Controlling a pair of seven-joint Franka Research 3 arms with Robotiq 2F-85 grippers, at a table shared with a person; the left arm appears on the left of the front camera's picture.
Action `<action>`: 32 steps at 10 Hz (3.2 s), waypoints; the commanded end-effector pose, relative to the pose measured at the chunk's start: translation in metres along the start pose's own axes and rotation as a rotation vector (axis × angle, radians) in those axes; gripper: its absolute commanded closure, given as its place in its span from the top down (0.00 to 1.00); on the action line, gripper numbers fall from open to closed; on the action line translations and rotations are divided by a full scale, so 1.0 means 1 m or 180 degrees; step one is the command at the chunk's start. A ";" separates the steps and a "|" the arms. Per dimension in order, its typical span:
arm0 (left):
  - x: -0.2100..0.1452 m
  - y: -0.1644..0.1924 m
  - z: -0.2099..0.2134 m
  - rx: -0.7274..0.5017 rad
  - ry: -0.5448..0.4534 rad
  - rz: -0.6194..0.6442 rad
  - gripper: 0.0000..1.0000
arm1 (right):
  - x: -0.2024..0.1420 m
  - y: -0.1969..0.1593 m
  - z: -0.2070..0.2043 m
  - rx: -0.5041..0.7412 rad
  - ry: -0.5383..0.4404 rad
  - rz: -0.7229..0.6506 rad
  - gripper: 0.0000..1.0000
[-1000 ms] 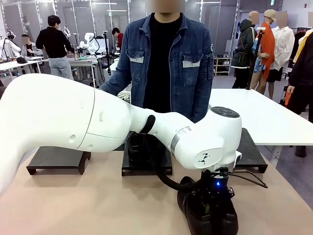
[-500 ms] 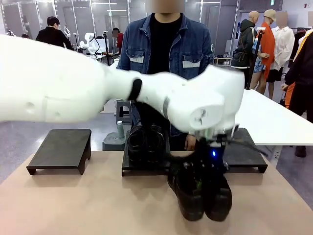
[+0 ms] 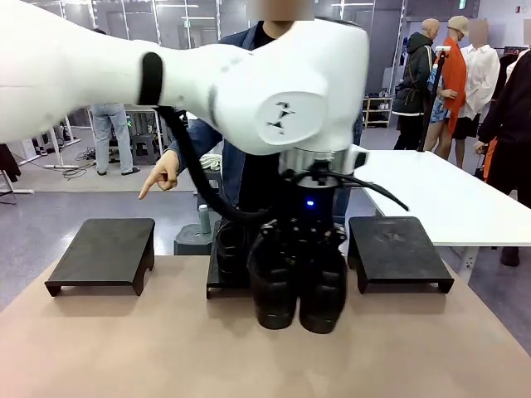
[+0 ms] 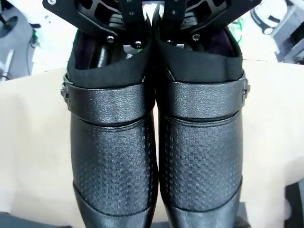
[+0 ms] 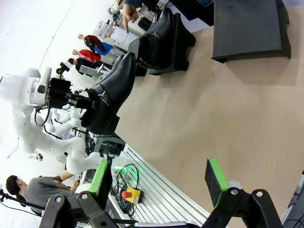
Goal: Place the shoes on the stand as instructed by the person.
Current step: Pick up another pair of Shoes and place it on the Shoes Stand indicated by the person.
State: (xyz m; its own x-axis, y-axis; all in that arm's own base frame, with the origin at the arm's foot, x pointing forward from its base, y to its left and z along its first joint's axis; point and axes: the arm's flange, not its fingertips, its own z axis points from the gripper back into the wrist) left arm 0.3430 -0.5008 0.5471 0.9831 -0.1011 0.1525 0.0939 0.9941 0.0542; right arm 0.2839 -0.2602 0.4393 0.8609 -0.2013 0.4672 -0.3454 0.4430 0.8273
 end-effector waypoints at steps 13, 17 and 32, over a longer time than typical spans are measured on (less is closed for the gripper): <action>0.005 0.086 -0.001 0.0022 -0.0140 -0.0179 0.08 | 0.000 0.001 0.001 0.0029 -0.0032 0.0024 1.00; 0.015 0.244 0.009 -0.0231 -0.0300 -0.0205 0.08 | 0.000 0.001 0.001 0.0029 -0.0032 0.0024 1.00; 0.125 0.482 -0.087 0.0152 -0.0821 0.0001 0.08 | 0.000 0.001 0.001 0.0029 -0.0032 0.0024 1.00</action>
State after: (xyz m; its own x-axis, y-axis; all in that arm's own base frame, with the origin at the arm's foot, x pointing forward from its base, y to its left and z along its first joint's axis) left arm 0.5107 -0.0317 0.4975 0.9286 -0.1097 0.3546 0.0892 0.9933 0.0737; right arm 0.2838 -0.2603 0.4394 0.8609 -0.2013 0.4673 -0.3453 0.4433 0.8272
